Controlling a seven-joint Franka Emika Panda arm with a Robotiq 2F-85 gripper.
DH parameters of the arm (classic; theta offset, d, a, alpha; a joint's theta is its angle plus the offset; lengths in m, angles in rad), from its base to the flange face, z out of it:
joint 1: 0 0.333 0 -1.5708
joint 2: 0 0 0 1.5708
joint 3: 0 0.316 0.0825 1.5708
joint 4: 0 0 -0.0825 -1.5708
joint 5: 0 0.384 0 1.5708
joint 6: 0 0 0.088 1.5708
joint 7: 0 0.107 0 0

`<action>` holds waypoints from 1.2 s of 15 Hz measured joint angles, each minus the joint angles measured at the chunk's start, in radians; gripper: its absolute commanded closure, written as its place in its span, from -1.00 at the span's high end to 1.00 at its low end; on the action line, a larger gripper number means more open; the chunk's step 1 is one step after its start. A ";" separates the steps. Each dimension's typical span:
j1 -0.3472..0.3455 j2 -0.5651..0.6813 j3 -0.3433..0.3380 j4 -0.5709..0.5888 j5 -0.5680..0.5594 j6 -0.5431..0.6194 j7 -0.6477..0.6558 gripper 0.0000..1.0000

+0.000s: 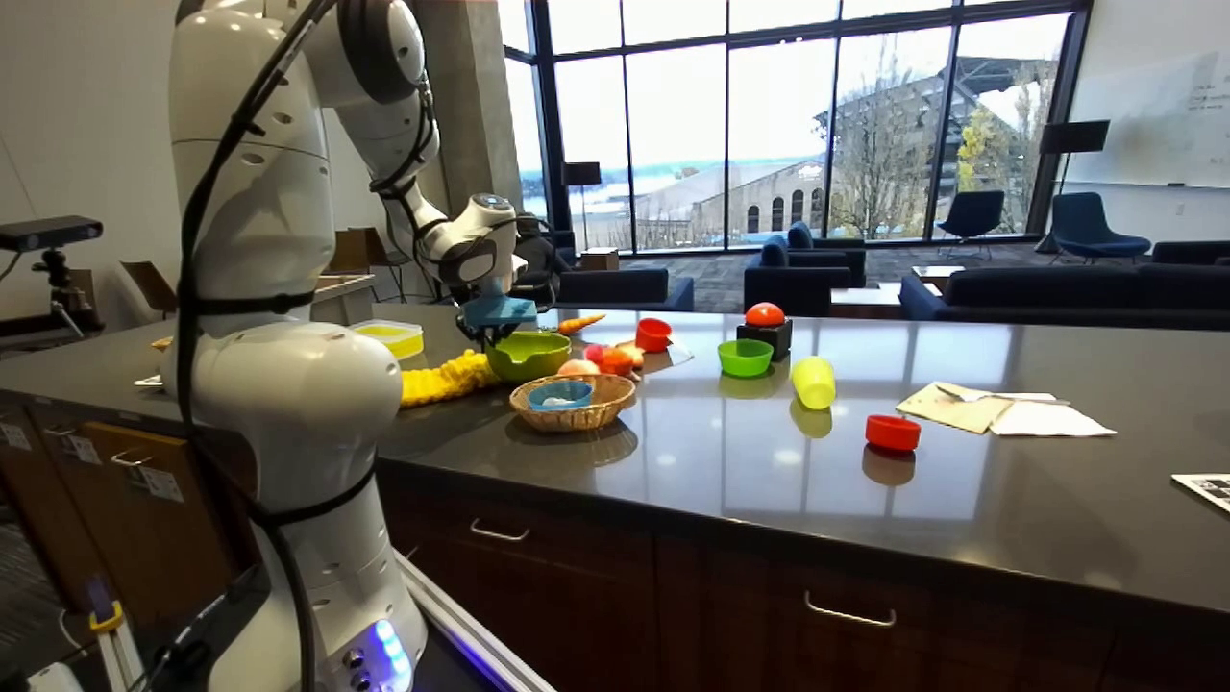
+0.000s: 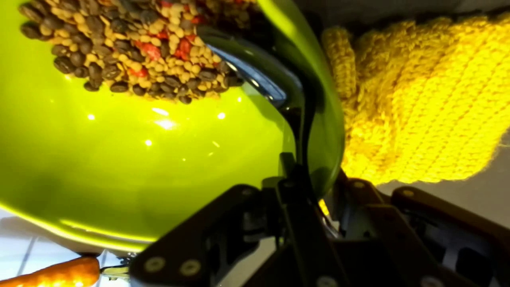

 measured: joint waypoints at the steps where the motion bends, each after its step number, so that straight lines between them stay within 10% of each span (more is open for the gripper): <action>1: 0.000 0.000 0.000 -0.004 0.000 0.000 0.000 0.13; 7: -0.001 0.000 0.000 -0.016 0.000 0.006 0.000 0.95; 13: 0.002 0.000 0.015 -0.028 -0.031 0.058 -0.001 1.00; 18: 0.034 0.001 0.011 -0.052 -0.334 0.153 0.117 1.00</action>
